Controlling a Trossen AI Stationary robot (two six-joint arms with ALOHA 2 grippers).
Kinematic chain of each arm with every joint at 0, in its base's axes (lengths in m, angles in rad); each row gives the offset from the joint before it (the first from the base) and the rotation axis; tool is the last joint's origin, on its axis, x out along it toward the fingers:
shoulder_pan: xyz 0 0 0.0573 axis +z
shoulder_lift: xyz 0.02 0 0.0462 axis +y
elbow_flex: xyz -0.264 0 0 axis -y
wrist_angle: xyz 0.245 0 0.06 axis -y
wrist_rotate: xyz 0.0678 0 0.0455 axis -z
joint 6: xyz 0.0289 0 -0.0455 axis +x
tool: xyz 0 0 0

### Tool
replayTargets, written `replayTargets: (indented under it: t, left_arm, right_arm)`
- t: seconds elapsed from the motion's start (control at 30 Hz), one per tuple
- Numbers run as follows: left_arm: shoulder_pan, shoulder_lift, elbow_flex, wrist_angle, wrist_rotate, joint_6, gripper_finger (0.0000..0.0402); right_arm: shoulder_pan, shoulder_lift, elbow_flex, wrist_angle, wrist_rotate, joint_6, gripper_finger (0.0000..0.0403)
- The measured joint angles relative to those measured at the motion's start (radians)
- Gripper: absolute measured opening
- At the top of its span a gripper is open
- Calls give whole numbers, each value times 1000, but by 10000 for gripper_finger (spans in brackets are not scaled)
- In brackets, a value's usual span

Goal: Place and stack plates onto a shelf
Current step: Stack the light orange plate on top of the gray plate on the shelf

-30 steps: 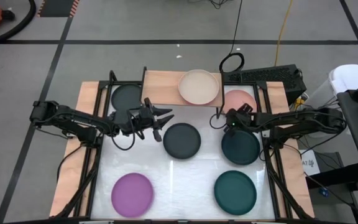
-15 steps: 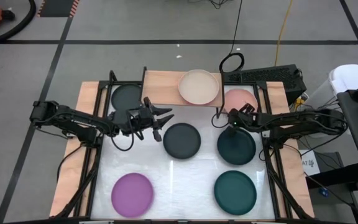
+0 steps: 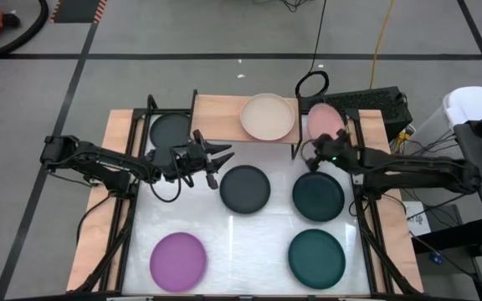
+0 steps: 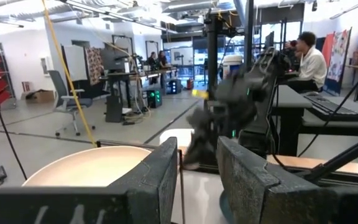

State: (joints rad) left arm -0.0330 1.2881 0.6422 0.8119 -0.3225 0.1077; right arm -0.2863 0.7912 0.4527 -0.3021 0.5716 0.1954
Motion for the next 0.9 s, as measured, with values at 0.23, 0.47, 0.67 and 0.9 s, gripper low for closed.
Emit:
replayTargets:
  t: [0.23,0.47,0.67,0.9]
  left_arm:
    - [0,0,0,1,0,5,120]
    - [6,0,0,3,-7,26,120]
    - [29,0,0,4,-19,17,120]
    - [55,0,0,6,-36,26,120]
  right_arm:
    - [0,-119,179,122,-6,-124,1]
    - [2,-9,323,303,-293,-170,1]
    - [1,226,477,298,-400,-243,1]
    - [39,466,639,164,-437,-360,2]
